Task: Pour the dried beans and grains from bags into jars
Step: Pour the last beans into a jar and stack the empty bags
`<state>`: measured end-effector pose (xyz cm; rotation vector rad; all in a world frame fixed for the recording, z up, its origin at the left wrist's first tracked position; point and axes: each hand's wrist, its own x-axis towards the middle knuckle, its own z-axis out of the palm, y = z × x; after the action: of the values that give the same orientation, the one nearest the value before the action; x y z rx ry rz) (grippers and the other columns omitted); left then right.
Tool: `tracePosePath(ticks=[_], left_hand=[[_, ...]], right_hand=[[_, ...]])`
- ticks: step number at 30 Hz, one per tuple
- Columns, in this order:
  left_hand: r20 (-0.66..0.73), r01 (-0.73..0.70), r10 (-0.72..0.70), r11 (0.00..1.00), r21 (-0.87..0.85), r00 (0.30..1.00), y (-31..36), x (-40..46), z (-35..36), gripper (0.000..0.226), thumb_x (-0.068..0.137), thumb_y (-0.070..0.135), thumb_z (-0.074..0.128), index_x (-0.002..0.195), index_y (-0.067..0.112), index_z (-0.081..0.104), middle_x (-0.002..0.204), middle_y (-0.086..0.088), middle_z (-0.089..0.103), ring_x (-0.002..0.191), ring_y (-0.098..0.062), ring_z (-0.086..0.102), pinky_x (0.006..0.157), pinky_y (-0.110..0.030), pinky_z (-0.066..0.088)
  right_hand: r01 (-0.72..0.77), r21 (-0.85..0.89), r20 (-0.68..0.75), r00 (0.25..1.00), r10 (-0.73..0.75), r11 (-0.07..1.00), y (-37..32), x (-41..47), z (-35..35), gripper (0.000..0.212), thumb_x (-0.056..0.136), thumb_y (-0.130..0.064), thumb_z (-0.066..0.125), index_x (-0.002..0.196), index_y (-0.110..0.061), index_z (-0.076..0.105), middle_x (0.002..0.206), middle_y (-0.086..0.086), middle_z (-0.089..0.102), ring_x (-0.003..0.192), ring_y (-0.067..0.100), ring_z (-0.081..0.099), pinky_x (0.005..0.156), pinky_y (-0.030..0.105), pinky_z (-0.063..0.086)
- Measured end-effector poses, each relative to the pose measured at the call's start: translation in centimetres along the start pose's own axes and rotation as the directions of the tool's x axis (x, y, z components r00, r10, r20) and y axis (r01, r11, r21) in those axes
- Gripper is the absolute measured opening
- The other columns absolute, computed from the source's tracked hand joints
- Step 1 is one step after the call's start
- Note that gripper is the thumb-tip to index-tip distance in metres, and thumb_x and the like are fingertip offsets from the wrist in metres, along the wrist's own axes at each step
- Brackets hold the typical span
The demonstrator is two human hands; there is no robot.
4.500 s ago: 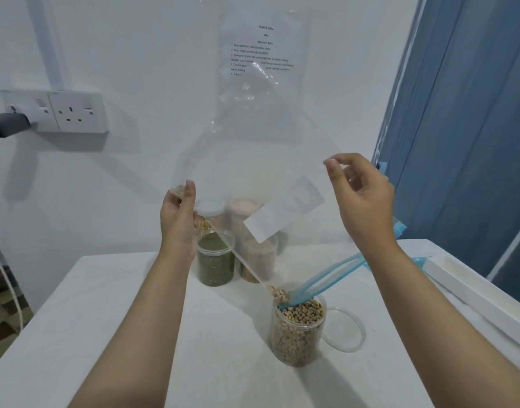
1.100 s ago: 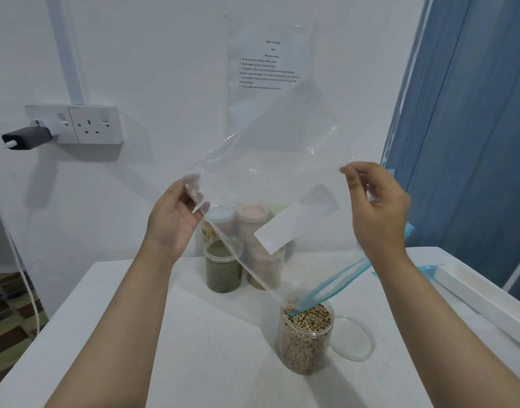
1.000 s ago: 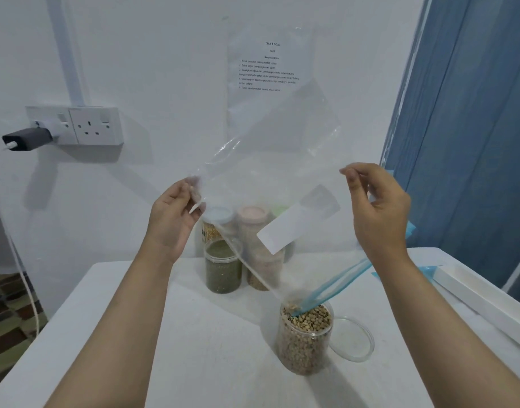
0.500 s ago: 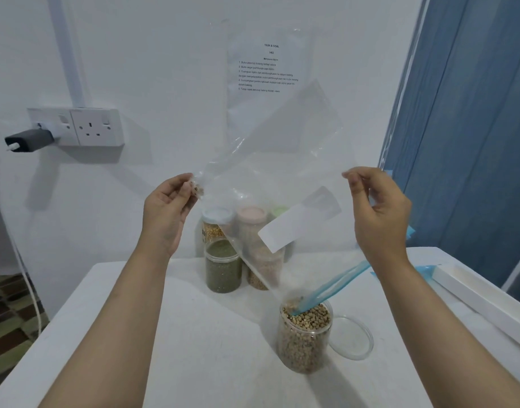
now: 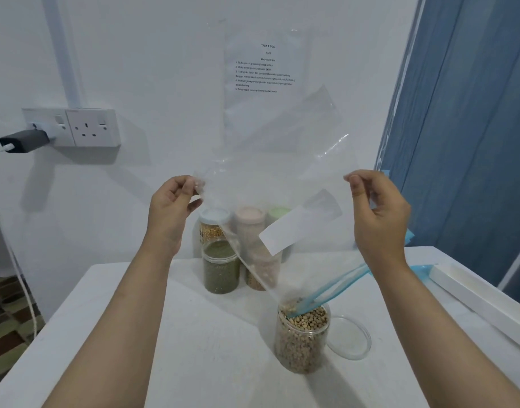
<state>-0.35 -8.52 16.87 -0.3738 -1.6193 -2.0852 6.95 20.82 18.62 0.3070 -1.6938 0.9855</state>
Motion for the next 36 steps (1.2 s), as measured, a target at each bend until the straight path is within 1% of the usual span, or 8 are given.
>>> tracePosePath(ticks=[7, 10, 13, 20, 25, 28, 30, 36], left_hand=[[0.144, 0.214, -0.166, 0.872, -0.440, 0.975, -0.5, -1.5, 1.2, 0.023, 0.104, 0.032, 0.039, 0.118, 0.021, 0.054, 0.129, -0.003, 0.064, 0.122, -0.026, 0.061, 0.101, -0.040, 0.046], [0.149, 0.210, -0.160, 0.877, -0.433, 0.976, -0.7, -2.1, 1.6, 0.024, 0.104, 0.028, 0.041, 0.123, 0.021, 0.054, 0.136, -0.004, 0.061, 0.127, -0.025, 0.057, 0.105, -0.039, 0.045], [0.153, 0.227, -0.176, 0.871, -0.436, 0.972, -0.3, -1.9, 1.7, 0.031, 0.102, 0.039, 0.042, 0.128, 0.027, 0.054, 0.139, 0.004, 0.057, 0.133, -0.020, 0.050, 0.110, -0.041, 0.039], [0.275, 0.313, -0.212, 0.858, -0.407, 0.938, -0.7, -1.3, 1.4, 0.059, 0.101, 0.056, 0.023, 0.149, 0.025, 0.039, 0.149, 0.013, 0.046, 0.145, -0.015, 0.031, 0.118, -0.046, 0.023], [0.248, 0.292, -0.202, 0.863, -0.412, 0.947, -0.9, -1.5, 1.6, 0.048, 0.104, 0.047, 0.029, 0.139, 0.022, 0.049, 0.144, 0.006, 0.054, 0.136, -0.018, 0.047, 0.111, -0.045, 0.036], [0.149, 0.206, -0.160, 0.905, -0.372, 0.976, -0.9, -1.7, 2.2, 0.024, 0.105, 0.024, 0.043, 0.119, 0.014, 0.059, 0.123, 0.000, 0.069, 0.117, -0.022, 0.064, 0.093, -0.038, 0.055], [0.073, 0.160, -0.144, 0.925, -0.345, 0.987, -0.8, -1.6, 2.4, 0.016, 0.102, 0.017, 0.048, 0.107, 0.012, 0.062, 0.109, 0.000, 0.073, 0.107, -0.022, 0.069, 0.086, -0.034, 0.057], [0.045, 0.145, -0.138, 0.919, -0.367, 0.989, -0.7, -0.8, 2.5, 0.014, 0.103, 0.017, 0.049, 0.096, 0.014, 0.061, 0.109, -0.002, 0.073, 0.110, -0.023, 0.068, 0.091, -0.039, 0.056]], right_hand=[[0.003, 0.010, 0.001, 1.000, -0.003, 1.000, -0.2, -0.2, 0.2, 0.013, 0.102, -0.023, 0.054, 0.101, -0.020, 0.066, 0.094, -0.008, 0.066, 0.089, 0.014, 0.062, 0.079, 0.034, 0.053], [0.004, -0.001, 0.012, 1.000, -0.004, 1.000, 0.0, -0.2, 0.3, 0.013, 0.102, -0.025, 0.053, 0.102, -0.023, 0.066, 0.095, -0.013, 0.065, 0.090, 0.014, 0.062, 0.081, 0.037, 0.054], [0.008, 0.007, 0.016, 1.000, -0.008, 1.000, 0.1, -0.2, 0.4, 0.012, 0.102, -0.026, 0.053, 0.102, -0.025, 0.065, 0.095, -0.017, 0.064, 0.090, 0.013, 0.061, 0.082, 0.039, 0.054], [0.010, 0.010, 0.019, 1.000, -0.010, 1.000, 0.3, -0.2, 0.7, 0.012, 0.102, -0.025, 0.053, 0.102, -0.026, 0.065, 0.095, -0.020, 0.063, 0.090, 0.015, 0.062, 0.082, 0.040, 0.054], [0.015, 0.008, 0.030, 0.999, -0.015, 1.000, 0.6, -0.1, 0.8, 0.012, 0.102, -0.026, 0.052, 0.102, -0.026, 0.065, 0.095, -0.021, 0.063, 0.089, 0.013, 0.061, 0.081, 0.040, 0.054], [0.012, 0.015, 0.027, 1.000, -0.012, 1.000, 0.8, -0.1, 0.8, 0.012, 0.102, -0.025, 0.053, 0.101, -0.024, 0.065, 0.094, -0.017, 0.064, 0.089, 0.015, 0.061, 0.081, 0.039, 0.053], [-0.009, 0.030, 0.023, 1.000, 0.008, 1.000, 0.9, 0.0, 0.8, 0.012, 0.102, -0.023, 0.053, 0.100, -0.023, 0.066, 0.093, -0.010, 0.066, 0.089, 0.016, 0.062, 0.081, 0.037, 0.053], [-0.055, 0.066, 0.007, 0.998, 0.054, 0.996, 1.1, 0.2, 0.8, 0.011, 0.101, -0.020, 0.055, 0.097, -0.020, 0.066, 0.092, -0.002, 0.067, 0.088, 0.019, 0.061, 0.081, 0.034, 0.050]])
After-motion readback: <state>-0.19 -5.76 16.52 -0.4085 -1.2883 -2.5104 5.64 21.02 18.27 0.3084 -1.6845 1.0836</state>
